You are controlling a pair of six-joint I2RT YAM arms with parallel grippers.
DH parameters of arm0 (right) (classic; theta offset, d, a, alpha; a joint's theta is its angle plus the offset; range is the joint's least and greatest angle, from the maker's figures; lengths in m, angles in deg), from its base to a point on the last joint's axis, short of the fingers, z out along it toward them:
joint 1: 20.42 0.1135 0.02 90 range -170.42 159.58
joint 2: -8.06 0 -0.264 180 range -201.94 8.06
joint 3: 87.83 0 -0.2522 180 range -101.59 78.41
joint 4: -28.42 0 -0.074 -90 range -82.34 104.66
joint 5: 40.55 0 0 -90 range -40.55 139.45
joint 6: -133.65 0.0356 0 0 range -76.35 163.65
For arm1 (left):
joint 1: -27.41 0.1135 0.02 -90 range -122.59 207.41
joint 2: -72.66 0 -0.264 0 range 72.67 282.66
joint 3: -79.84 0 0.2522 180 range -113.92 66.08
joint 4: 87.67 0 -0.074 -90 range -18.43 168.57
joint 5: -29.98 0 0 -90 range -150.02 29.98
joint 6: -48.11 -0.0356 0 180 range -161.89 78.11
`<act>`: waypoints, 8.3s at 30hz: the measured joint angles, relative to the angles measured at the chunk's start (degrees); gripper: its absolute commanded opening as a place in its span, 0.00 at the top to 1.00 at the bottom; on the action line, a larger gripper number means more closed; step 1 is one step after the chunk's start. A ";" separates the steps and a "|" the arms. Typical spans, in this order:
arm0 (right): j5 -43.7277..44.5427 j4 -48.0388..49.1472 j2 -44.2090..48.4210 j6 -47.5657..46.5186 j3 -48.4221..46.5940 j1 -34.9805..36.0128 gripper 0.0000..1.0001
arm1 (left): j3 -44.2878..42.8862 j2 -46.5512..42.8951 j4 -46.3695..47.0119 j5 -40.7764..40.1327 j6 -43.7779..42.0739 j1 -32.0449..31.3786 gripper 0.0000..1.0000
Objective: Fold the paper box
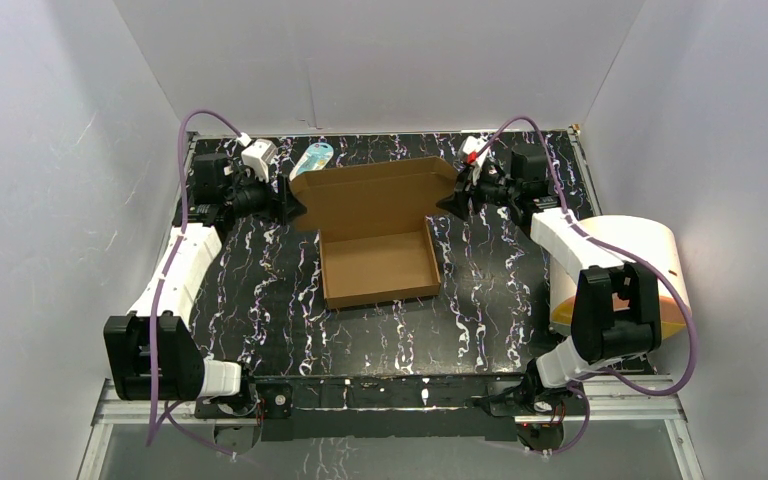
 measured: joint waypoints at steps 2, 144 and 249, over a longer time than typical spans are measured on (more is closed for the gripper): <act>-0.46 0.20 -0.63 -0.02 -0.39 -0.02 0.41 | 0.00 0.00 0.33 0.48 -0.04 0.02 0.43; 57.72 8.63 10.14 20.22 9.07 23.39 1.00 | 4.02 -6.86 8.22 -9.70 12.66 -3.76 0.91; 74.01 -10.73 21.00 30.23 0.83 29.00 0.12 | -1.46 -18.93 -0.07 -54.80 33.73 -27.43 0.17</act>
